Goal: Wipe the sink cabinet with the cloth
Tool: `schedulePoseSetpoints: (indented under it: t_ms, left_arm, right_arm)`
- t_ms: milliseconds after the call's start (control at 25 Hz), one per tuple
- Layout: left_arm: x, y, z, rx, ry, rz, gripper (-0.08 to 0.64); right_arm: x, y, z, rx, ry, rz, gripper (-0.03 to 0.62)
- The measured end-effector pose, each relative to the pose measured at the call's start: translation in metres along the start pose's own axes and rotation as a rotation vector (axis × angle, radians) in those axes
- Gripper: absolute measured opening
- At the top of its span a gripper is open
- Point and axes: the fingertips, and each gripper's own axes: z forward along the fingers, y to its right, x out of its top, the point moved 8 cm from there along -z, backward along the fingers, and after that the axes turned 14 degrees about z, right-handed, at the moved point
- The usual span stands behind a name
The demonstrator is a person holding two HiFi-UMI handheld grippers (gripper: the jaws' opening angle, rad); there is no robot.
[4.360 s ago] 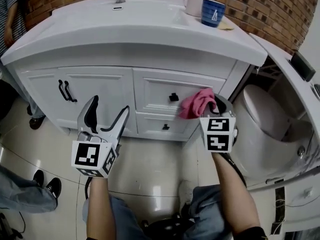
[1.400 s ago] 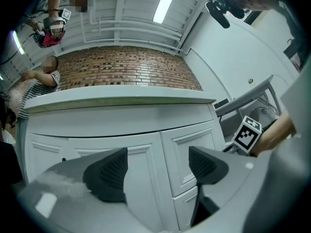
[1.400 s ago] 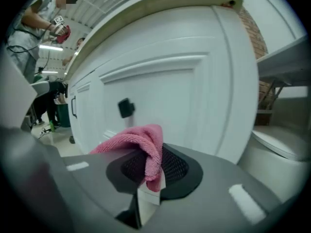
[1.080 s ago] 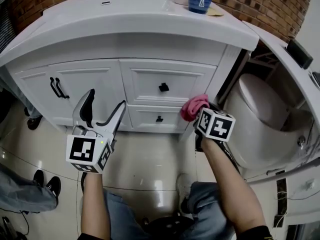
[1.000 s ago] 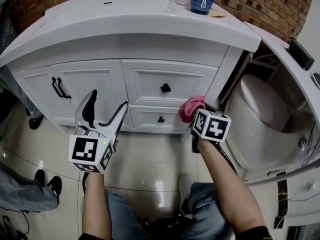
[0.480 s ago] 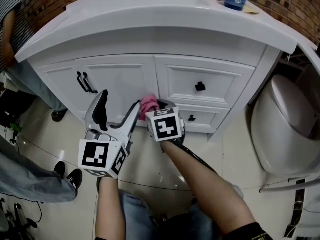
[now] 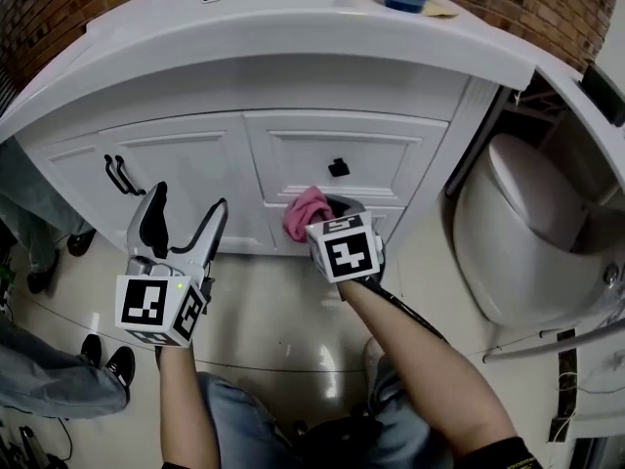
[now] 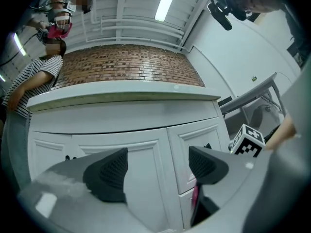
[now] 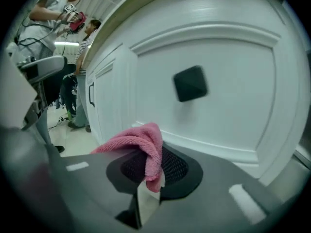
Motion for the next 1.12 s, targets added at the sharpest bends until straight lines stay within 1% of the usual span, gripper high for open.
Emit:
schedulePoseSetpoints:
  t_ms: [80, 200, 280, 360, 440, 520, 560, 600, 640, 760, 800, 840, 880, 960, 1120]
  left_arm:
    - [0.003, 0.010, 0.008, -0.021, 0.009, 0.002, 0.397]
    - [0.009, 0.022, 0.015, -0.042, 0.027, 0.001, 0.397]
    - [0.013, 0.028, 0.018, -0.049, 0.040, -0.001, 0.397]
    - [0.015, 0.032, 0.020, -0.053, 0.046, -0.003, 0.397]
    - [0.014, 0.035, 0.022, -0.057, 0.047, -0.004, 0.397]
    - [0.012, 0.038, 0.024, -0.062, 0.040, 0.001, 0.397]
    - [0.011, 0.039, 0.024, -0.064, 0.035, 0.005, 0.397]
    - [0.010, 0.039, 0.024, -0.065, 0.029, 0.007, 0.397]
    - [0.010, 0.038, 0.024, -0.064, 0.025, 0.009, 0.397]
    - [0.009, 0.034, 0.020, -0.054, 0.021, 0.012, 0.397]
    - [0.009, 0.033, 0.019, -0.050, 0.021, 0.013, 0.397]
    - [0.008, 0.031, 0.018, -0.045, 0.020, 0.015, 0.397]
    - [0.008, 0.028, 0.016, -0.040, 0.020, 0.016, 0.397]
    - [0.007, 0.023, 0.013, -0.027, 0.015, 0.017, 0.397]
    - [-0.002, 0.015, 0.013, 0.000, -0.003, -0.002, 0.396]
  right_arm:
    - [-0.003, 0.034, -0.016, -0.062, -0.003, 0.015, 0.054]
    - [-0.009, 0.083, -0.041, -0.174, 0.004, 0.067, 0.055]
    - [-0.013, 0.110, -0.057, -0.269, 0.016, 0.141, 0.055]
    - [-0.014, 0.130, -0.069, -0.347, 0.030, 0.237, 0.055]
    - [-0.015, 0.139, -0.074, -0.377, 0.043, 0.310, 0.054]
    - [-0.015, 0.138, -0.072, -0.374, 0.052, 0.345, 0.054]
    - [-0.016, 0.133, -0.069, -0.357, 0.053, 0.354, 0.054]
    - [-0.018, 0.124, -0.063, -0.322, 0.046, 0.358, 0.054]
    - [-0.021, 0.112, -0.055, -0.267, 0.028, 0.355, 0.054]
    - [-0.035, 0.057, -0.019, -0.020, -0.080, 0.288, 0.054]
    - [-0.041, 0.037, -0.006, 0.053, -0.114, 0.259, 0.055]
    - [-0.047, 0.018, 0.006, 0.107, -0.140, 0.238, 0.055]
    - [-0.051, 0.003, 0.016, 0.142, -0.159, 0.229, 0.055]
    - [-0.055, -0.019, 0.037, 0.172, -0.178, 0.249, 0.055]
    - [-0.048, -0.036, 0.067, 0.172, -0.170, 0.340, 0.054]
